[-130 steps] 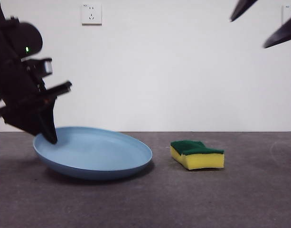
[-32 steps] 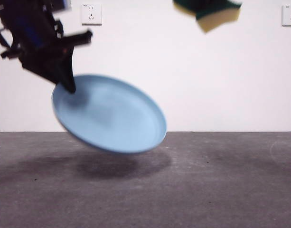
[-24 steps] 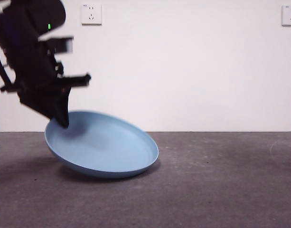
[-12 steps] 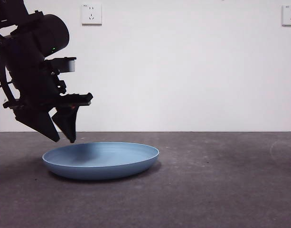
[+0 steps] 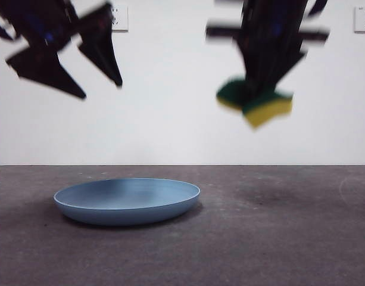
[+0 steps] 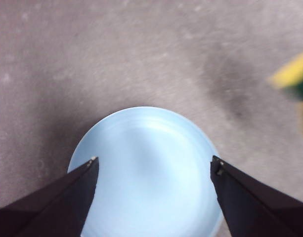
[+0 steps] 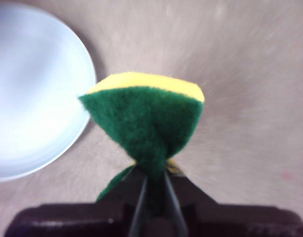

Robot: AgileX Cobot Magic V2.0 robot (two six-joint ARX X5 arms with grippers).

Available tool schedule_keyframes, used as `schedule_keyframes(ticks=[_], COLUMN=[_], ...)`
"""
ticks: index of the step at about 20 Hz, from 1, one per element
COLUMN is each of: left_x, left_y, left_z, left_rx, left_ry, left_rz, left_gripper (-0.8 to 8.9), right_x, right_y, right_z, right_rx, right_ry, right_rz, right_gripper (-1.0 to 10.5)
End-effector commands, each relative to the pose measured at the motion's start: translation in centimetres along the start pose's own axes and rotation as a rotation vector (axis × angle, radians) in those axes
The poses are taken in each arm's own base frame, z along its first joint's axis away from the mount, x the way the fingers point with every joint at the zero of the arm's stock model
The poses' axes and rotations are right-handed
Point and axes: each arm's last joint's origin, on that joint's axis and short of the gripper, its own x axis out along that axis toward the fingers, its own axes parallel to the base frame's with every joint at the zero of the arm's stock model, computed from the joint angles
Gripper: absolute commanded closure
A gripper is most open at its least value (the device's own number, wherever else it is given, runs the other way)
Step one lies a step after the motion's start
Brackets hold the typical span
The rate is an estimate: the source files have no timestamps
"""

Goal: Pick up the plate,pick up the cloth,clean the plate with the cloth

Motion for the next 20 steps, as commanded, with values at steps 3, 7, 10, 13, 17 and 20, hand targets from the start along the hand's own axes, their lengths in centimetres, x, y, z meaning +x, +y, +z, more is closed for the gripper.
schedule_keyframes(ticks=[3,7,10,13,17,20], left_x=[-4.3,-6.3,-6.3,-6.3,-6.3,-6.3], left_y=[-1.3,-1.5,-1.4,-1.4,-1.4,-1.3], left_z=[-0.1,-0.6,-0.9,-0.8,-0.7,-0.6], left_rx=[0.016,0.019,0.018,0.018,0.019,0.026], left_ry=[-0.068,-0.073,-0.042,-0.049,-0.068,-0.082], left_rz=[-0.035,-0.037,-0.025,-0.026,0.002,0.047], left_gripper=[4.37,4.37,4.37,4.37,4.37,4.37], right_x=[7.6,11.2,11.6,11.6,10.7,7.5], right_y=[-0.6,-1.8,-2.5,-3.0,-3.1,-3.5], right_z=[0.0,-0.8,-0.9,-1.0,-0.7,0.0], right_rx=[0.045,0.089,0.108,0.120,0.122,0.130], right_ry=[0.130,0.231,0.244,0.254,0.228,0.156], right_rz=[0.096,0.185,0.180,0.169,0.172,0.182], right_gripper=[9.4,8.8,4.9,4.0,4.1,4.1])
